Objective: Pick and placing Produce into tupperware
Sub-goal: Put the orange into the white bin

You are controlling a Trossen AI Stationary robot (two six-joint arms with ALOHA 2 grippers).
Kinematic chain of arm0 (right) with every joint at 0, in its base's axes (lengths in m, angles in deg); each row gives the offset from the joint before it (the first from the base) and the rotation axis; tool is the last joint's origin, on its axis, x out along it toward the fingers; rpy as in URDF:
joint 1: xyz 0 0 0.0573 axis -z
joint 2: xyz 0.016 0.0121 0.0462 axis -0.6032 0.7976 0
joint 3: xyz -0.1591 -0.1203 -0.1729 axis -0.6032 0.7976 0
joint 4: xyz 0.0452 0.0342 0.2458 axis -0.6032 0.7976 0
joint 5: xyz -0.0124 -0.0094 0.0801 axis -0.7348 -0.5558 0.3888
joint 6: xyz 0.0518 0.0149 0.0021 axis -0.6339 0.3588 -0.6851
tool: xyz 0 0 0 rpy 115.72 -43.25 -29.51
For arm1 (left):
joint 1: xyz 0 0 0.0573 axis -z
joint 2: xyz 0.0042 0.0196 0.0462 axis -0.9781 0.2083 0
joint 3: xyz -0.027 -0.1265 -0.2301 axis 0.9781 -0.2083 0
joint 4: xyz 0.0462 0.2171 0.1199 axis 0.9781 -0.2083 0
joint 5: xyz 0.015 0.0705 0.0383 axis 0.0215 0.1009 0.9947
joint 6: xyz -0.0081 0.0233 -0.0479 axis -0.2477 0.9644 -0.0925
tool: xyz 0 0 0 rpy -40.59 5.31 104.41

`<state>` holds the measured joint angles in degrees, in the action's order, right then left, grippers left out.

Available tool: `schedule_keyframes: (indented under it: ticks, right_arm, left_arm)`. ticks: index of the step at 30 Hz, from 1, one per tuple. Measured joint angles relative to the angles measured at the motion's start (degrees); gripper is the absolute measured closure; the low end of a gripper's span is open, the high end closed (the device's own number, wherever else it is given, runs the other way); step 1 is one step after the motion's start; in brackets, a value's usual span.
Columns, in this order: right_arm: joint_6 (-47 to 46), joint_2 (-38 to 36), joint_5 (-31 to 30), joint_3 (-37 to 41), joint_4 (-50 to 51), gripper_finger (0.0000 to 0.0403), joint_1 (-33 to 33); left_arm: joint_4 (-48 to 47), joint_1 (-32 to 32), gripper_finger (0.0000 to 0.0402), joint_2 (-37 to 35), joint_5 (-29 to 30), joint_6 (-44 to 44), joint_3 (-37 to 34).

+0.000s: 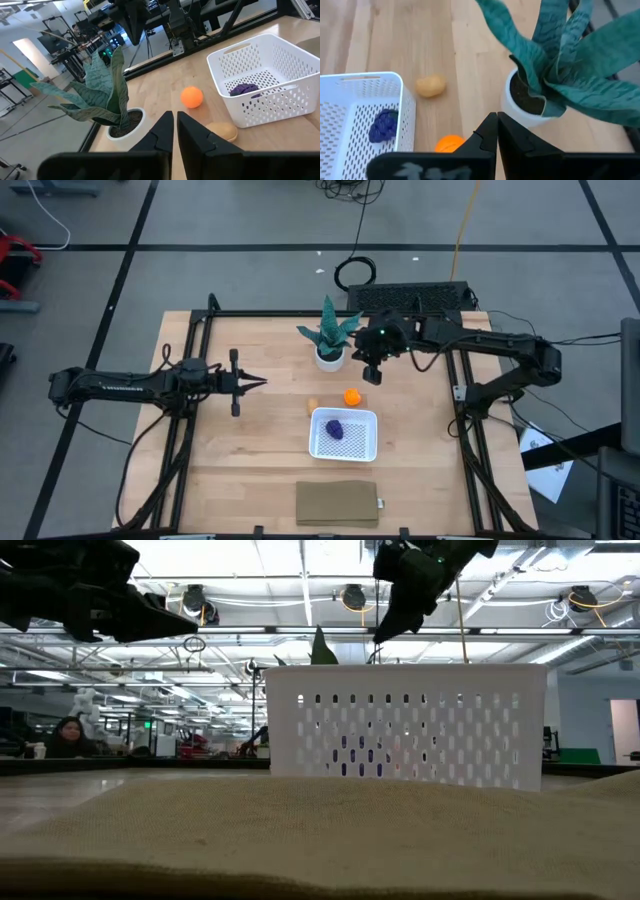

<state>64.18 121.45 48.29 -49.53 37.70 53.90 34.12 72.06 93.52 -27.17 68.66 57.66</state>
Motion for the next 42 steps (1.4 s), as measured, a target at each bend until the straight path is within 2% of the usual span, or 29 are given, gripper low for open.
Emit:
schedule_keyframes:
  ticks: [13,22,30,34,42]
  right_arm:
    - [-0.9,5.6,0.0,-4.8,10.1,0.0393,0.1]
    - [0.7,7.5,1.5,-5.0,10.5,0.0393,-0.4]
    - [0.7,7.5,1.5,-4.9,10.2,0.0386,-0.4]
    - [1.0,7.5,1.6,-4.9,10.2,0.0346,-0.4]
    - [0.0,7.5,1.7,-4.9,8.8,0.0215,-0.4]
  left_arm:
    - [0.0,0.0,0.0397,0.0,1.0,-0.1,0.0]
    - [0.0,0.0,0.0374,0.0,1.0,-0.1,0.0]
    - [0.1,0.0,0.0391,0.0,1.0,-0.2,0.0]
    - [0.1,0.0,0.0400,0.0,1.0,-0.2,0.0]
    - [0.1,0.0,0.0377,0.0,1.0,-0.2,0.0]
